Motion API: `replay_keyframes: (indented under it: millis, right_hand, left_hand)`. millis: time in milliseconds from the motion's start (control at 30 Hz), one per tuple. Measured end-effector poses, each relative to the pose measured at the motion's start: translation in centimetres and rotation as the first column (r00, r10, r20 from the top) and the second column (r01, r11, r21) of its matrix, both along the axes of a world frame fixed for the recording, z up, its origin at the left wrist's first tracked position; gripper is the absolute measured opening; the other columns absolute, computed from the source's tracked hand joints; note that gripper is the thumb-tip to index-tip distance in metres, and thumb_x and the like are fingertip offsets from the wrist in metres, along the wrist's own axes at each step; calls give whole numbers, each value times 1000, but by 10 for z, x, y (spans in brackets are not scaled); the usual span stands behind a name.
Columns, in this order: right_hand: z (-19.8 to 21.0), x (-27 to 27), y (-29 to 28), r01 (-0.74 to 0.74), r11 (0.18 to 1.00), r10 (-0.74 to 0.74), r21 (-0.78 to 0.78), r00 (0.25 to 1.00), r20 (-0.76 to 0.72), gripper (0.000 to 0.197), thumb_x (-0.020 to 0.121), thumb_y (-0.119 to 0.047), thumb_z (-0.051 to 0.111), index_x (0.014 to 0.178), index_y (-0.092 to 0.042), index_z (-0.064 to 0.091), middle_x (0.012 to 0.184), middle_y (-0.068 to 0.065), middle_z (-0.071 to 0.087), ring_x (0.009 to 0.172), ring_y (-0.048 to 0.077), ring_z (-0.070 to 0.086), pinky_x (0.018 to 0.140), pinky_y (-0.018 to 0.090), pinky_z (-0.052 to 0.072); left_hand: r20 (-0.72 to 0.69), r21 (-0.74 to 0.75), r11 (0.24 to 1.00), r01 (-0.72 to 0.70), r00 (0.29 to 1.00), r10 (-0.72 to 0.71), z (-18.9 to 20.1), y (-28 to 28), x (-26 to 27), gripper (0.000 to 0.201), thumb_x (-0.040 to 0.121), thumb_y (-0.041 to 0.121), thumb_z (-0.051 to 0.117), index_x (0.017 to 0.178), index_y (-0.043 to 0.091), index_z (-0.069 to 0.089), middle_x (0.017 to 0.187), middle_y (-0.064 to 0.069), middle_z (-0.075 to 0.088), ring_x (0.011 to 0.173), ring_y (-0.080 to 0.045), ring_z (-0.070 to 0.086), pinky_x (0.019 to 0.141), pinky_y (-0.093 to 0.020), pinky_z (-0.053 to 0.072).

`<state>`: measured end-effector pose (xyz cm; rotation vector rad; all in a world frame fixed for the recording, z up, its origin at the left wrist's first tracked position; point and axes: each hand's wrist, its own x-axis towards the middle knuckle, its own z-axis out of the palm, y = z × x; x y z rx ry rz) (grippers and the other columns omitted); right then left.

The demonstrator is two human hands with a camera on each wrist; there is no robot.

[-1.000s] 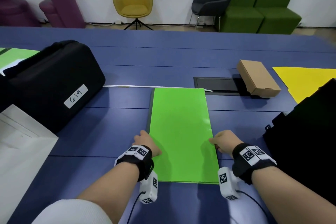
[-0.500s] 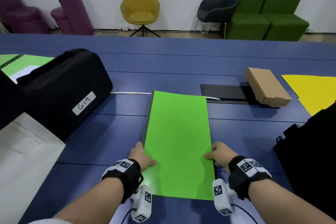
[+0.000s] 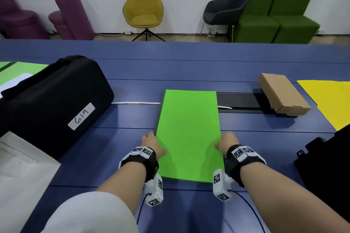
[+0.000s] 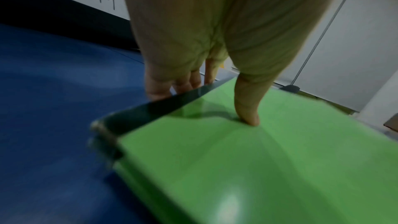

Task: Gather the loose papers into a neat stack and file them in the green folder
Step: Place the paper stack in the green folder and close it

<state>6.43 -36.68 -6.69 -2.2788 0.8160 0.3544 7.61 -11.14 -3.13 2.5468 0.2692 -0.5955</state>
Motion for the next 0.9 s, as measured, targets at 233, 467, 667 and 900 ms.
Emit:
replay_keyframes:
  millis: [233,467,667,900]
  right_hand:
    - [37,-27,12,-182,964,201,-192,976,85,41,87,-14,64,124,-3,50,124,14,57,118,32,53,86,30,45]
    - [43,-112,35,-585,709,655,-393,753,61,33,71,-7,58,90,-27,76,106,-2,71,96,25,68,76,28,57]
    - [36,-109,36,-723,627,712,-290,683,-162,51,91,0,40,140,-11,44,159,4,26,143,23,31,113,31,33]
    - [34,-56,36,-678,564,621,-472,725,-298,50,88,-4,40,136,-18,46,144,7,38,134,29,35,111,44,27]
  left_hand:
    - [78,204,918,341,929,-362,11,7,-22,102,78,46,74,155,22,11,159,-9,14,144,-31,19,115,-43,30]
    - [-62,443,591,674,681,-730,18,17,-102,101,49,76,71,134,22,57,147,-10,44,122,-42,57,86,-57,52]
    - [-188,344,663,665,741,-645,0,8,-89,87,93,64,34,155,20,-8,162,-11,-18,149,-37,-12,120,-52,3]
    - [-193,342,728,595,802,-565,-5,-16,-43,87,92,67,34,155,24,-9,162,-6,-20,149,-34,-13,114,-65,6]
